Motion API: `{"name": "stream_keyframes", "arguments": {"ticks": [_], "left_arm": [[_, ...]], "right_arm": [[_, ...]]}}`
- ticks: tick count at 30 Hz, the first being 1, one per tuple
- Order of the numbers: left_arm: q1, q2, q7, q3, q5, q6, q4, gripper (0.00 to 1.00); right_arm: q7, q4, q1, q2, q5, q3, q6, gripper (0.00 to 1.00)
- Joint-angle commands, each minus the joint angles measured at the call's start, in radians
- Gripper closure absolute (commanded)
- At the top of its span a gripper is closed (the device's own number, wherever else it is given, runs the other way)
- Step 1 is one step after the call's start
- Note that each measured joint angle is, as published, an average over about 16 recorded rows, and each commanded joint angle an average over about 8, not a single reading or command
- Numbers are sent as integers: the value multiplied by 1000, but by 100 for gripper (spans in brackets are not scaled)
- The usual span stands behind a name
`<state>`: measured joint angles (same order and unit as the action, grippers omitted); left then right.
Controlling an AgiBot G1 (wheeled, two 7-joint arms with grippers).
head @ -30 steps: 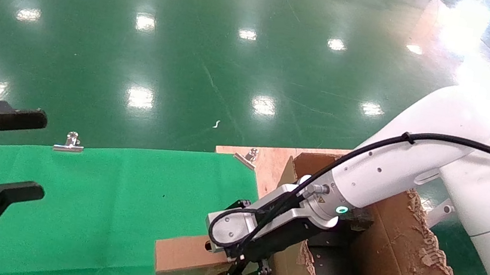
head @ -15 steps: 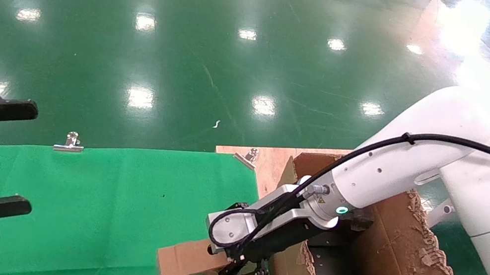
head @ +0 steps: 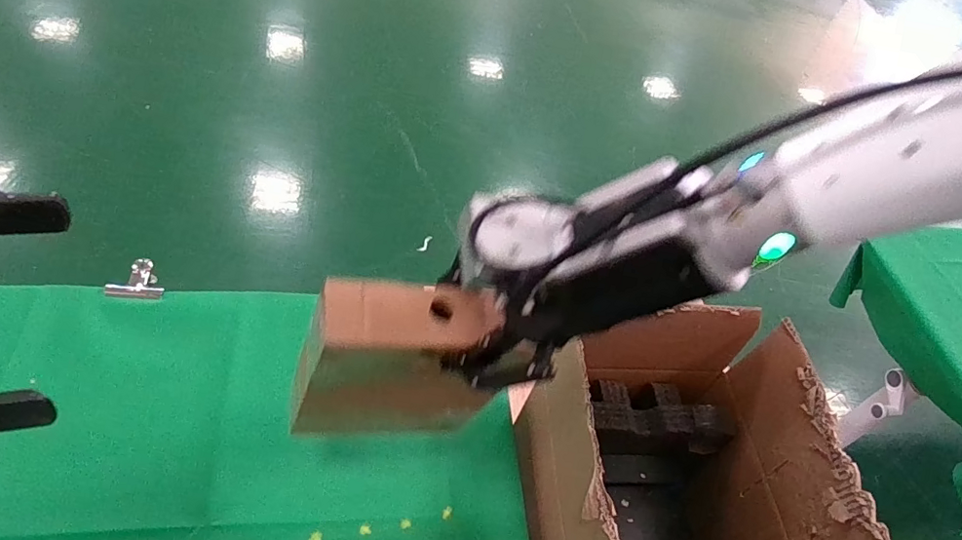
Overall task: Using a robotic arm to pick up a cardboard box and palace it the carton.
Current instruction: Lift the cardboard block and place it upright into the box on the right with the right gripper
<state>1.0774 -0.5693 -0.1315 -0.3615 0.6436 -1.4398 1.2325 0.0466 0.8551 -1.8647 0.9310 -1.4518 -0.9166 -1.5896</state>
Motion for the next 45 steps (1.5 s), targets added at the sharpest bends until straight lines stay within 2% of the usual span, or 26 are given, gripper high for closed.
{"name": "stream_keyframes", "arguments": {"ticks": [1,6,13,24,34,45], "left_arm": [[0,0,0,0,0,0,0,0],[0,0,0,0,0,0,0,0],[0,0,0,0,0,0,0,0],[0,0,0,0,0,0,0,0],[0,0,0,0,0,0,0,0],[0,0,0,0,0,0,0,0]], "right_arm": [[-14,-31,-52,-6,24,-12,-4,100],[-40,-96,-146,-33,106,-64,-7,100],[-60,-151,-214,-82,195,-159,-5,100],[-52,-194,-326,-253,215,-299,-3,100],[5,-141,-406,-467,188,-414,1,100],[96,18,-412,-661,146,-521,9,100]]}}
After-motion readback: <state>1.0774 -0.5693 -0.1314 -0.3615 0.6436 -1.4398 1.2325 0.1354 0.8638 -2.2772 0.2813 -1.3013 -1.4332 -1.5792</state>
